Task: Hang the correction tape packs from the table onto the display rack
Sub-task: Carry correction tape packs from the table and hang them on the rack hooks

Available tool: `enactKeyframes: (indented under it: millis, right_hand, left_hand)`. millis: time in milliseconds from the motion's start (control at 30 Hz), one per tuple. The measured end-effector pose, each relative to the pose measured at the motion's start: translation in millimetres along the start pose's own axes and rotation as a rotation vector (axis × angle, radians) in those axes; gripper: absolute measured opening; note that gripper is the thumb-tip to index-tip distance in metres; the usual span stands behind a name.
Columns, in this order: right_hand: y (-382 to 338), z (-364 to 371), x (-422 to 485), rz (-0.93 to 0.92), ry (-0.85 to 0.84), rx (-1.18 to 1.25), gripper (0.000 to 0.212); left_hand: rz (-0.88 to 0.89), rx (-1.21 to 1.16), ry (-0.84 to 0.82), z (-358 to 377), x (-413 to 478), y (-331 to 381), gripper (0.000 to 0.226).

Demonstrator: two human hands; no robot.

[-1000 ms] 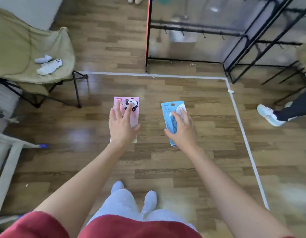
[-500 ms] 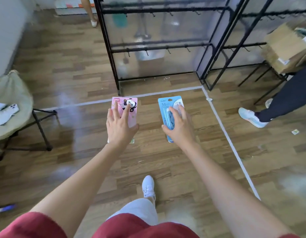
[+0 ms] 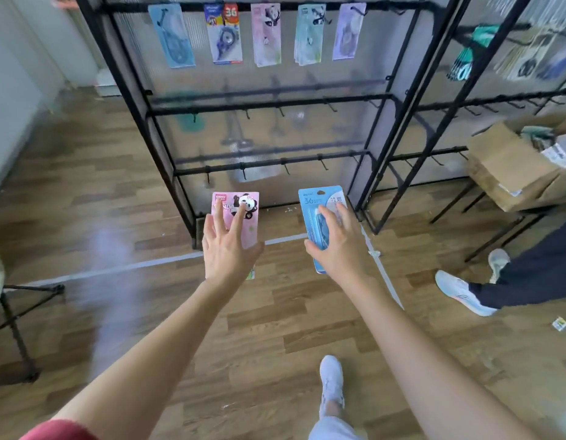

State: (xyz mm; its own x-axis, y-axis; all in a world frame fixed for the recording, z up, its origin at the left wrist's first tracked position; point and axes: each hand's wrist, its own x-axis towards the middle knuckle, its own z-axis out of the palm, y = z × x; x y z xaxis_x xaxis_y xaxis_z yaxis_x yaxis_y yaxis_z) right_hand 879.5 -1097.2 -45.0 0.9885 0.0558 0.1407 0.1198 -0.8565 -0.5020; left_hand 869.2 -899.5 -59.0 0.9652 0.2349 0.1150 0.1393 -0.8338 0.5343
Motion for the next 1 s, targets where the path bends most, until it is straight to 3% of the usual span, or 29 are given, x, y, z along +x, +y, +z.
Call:
enactKeyframes:
  millis: [400,1000]
  right_hand:
    - [66.9,-57.6,216.8,-0.191,0.037,0.014,0.065]
    - [69.6,-23.4,428.1,-0.191,0.016,0.087,0.067]
  left_hand:
    - [-0.107,0.018,0.219,43.2,172.1,109.5,0.075]
    - [0.08,0.103,0.267,41.9,411.1,148.6,0.08]
